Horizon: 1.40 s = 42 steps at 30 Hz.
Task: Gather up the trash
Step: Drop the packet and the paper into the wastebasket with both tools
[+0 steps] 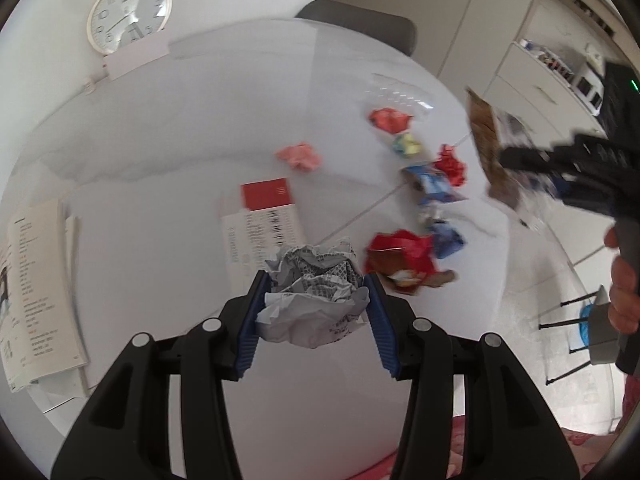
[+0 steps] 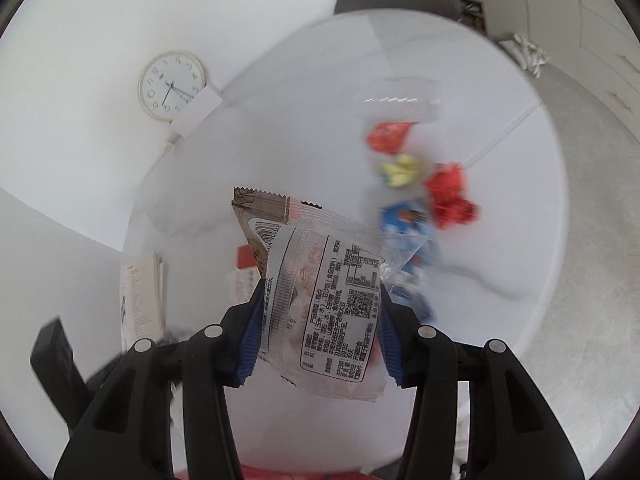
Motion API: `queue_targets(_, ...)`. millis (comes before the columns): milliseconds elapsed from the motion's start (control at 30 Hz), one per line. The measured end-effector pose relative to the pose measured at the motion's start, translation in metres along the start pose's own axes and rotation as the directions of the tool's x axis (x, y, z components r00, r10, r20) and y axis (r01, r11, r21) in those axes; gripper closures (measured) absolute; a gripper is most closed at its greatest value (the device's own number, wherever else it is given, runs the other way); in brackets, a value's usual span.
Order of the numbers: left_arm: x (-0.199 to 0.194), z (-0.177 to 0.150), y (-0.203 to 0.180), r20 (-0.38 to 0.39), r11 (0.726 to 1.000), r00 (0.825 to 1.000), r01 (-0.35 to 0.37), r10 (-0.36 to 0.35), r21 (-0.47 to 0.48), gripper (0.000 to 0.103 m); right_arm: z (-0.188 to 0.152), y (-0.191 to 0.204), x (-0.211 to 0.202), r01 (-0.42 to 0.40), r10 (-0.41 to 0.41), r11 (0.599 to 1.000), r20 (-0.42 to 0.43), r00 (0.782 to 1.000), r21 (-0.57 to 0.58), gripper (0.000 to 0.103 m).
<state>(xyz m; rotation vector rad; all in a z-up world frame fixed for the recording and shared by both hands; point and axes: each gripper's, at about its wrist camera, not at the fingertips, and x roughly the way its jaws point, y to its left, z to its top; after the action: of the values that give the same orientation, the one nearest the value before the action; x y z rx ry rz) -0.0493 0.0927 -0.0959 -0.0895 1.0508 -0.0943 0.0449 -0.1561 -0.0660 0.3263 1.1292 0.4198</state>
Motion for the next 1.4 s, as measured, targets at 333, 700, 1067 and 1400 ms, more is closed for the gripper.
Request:
queue_targets(333, -0.002, -0.01, -0.095, -0.015, 0.987, 0.999, 0.033, -0.031, 0.158, 0.056, -0.104, -0.109, -0.029, 0.244, -0.25, 0.967, -0.089, 0.964, -0.074, 0.052)
queue_targets(700, -0.011, -0.04, -0.158, -0.034, 0.978, 0.997, 0.08, -0.075, 0.191, 0.056, -0.162, -0.161, 0.079, 0.159, -0.204, 0.973, -0.308, 0.929, -0.165, 0.032)
queue_targets(1067, 0.009, -0.077, -0.219, -0.119, 0.953, 0.987, 0.141, -0.112, 0.268, 0.056, -0.148, -0.188, 0.021, 0.235, -0.255, 0.965, -0.207, 0.945, -0.114, 0.013)
queue_targets(1400, 0.05, -0.101, -0.265, -0.212, 0.918, 0.969, 0.194, -0.125, 0.347, 0.041, -0.131, -0.213, -0.067, 0.338, -0.338, 0.941, -0.038, 0.94, -0.011, 0.005)
